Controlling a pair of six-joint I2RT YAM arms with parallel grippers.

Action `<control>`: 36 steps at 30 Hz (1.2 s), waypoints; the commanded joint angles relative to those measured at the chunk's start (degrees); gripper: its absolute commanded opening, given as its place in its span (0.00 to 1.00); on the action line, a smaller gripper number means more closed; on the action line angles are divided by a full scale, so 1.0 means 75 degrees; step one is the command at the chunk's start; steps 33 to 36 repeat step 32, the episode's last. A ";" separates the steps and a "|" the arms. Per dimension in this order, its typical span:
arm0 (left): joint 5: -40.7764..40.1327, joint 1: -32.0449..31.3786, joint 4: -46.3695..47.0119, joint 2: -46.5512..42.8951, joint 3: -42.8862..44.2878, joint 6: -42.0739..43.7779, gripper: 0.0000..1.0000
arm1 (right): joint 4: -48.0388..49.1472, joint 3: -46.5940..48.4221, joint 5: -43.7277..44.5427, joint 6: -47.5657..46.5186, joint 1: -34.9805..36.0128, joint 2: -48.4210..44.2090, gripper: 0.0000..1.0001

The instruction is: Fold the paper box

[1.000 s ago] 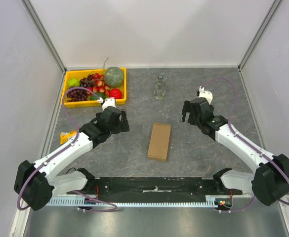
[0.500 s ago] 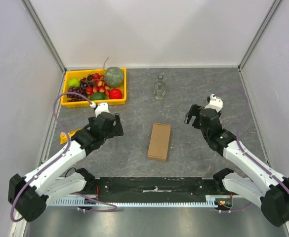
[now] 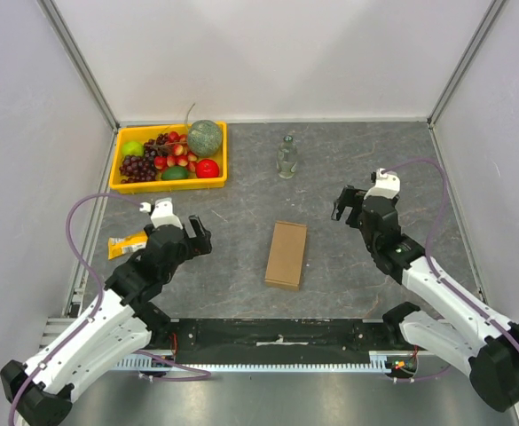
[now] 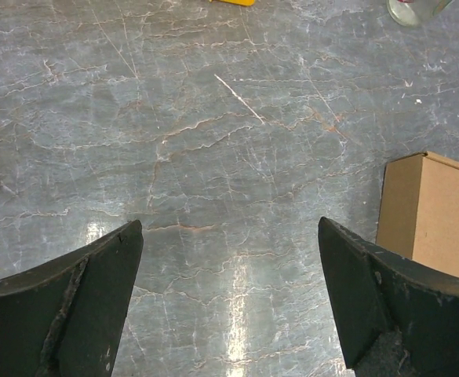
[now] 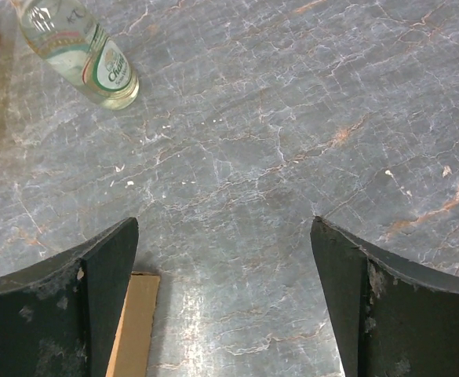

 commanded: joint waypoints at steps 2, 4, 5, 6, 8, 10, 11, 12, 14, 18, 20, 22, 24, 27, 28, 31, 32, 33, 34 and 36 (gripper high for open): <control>-0.0274 0.0008 0.0403 -0.0444 -0.0146 -0.0146 0.98 | 0.0938 0.0198 0.0101 -0.0591 -0.0020 0.0162 0.98; -0.0461 0.0020 0.0415 -0.0573 -0.0112 -0.0076 0.98 | 0.1442 0.0034 0.0124 -0.0743 -0.0021 0.0010 0.98; -0.0543 0.0008 0.0415 -0.0609 -0.0088 -0.0040 0.98 | 0.1699 -0.0094 0.0124 -0.0825 -0.0020 -0.0049 0.98; -0.0614 0.0020 0.0415 -0.0621 -0.0041 -0.0005 0.98 | 0.1899 -0.0188 0.0113 -0.0918 -0.0020 -0.0119 0.98; -0.0673 0.0020 0.0462 -0.0632 0.0041 0.0088 0.98 | 0.2240 -0.0318 0.0043 -0.1094 -0.0009 -0.0236 0.98; -0.0696 0.0008 0.0462 -0.0562 0.0181 0.0171 0.98 | 0.2299 -0.0365 0.0077 -0.1177 -0.0020 -0.0318 0.98; -0.0731 0.0020 0.0416 -0.0527 0.0240 0.0217 0.98 | 0.2299 -0.0388 0.0135 -0.1200 -0.0020 -0.0354 0.98; -0.0836 0.0020 0.0288 -0.0515 0.0345 0.0195 0.98 | 0.2311 -0.0435 0.0217 -0.1189 -0.0020 -0.0447 0.98; -0.1315 0.0008 -0.0157 -0.0538 0.0556 -0.0074 0.98 | 0.2533 -0.0633 0.0276 -0.1212 -0.0032 -0.0669 0.98; -0.1680 0.0020 -0.0358 -0.0866 0.0709 -0.0017 0.99 | 0.3106 -0.1067 0.0370 -0.1364 -0.0020 -0.1185 0.98; -0.1728 0.0020 -0.0358 -0.1030 0.0709 0.0030 0.99 | 0.3237 -0.1162 0.0522 -0.1307 -0.0020 -0.1291 0.98; -0.1833 0.0020 -0.0510 -0.1112 0.0756 -0.0028 0.99 | 0.3144 -0.1127 0.0779 -0.1061 -0.0020 -0.1291 0.98; -0.1985 0.0008 -0.0721 -0.1066 0.0826 -0.0133 0.99 | 0.2957 -0.1057 0.0850 -0.0990 -0.0020 -0.1257 0.98; -0.2149 0.0020 -0.1025 -0.0984 0.0990 -0.0263 0.99 | 0.2862 -0.1009 0.0839 -0.1036 -0.0032 -0.1175 0.98; -0.2150 0.0008 -0.1107 -0.0937 0.1048 -0.0216 0.99 | 0.2943 -0.1044 0.0828 -0.1048 -0.0021 -0.1151 0.98; -0.2266 0.0020 -0.1319 -0.0832 0.1329 -0.0053 0.99 | 0.2991 -0.1010 0.0828 -0.1130 -0.0020 -0.1092 0.98; -0.2290 0.0020 -0.1308 -0.0808 0.1400 0.0041 0.99 | 0.3014 -0.0975 0.0827 -0.1188 -0.0020 -0.1046 0.98; -0.2290 0.0020 -0.1308 -0.0808 0.1400 0.0041 0.99 | 0.3014 -0.0975 0.0827 -0.1188 -0.0020 -0.1046 0.98; -0.2290 0.0020 -0.1308 -0.0808 0.1400 0.0041 0.99 | 0.3014 -0.0975 0.0827 -0.1188 -0.0020 -0.1046 0.98; -0.2290 0.0020 -0.1308 -0.0808 0.1400 0.0041 0.99 | 0.3014 -0.0975 0.0827 -0.1188 -0.0020 -0.1046 0.98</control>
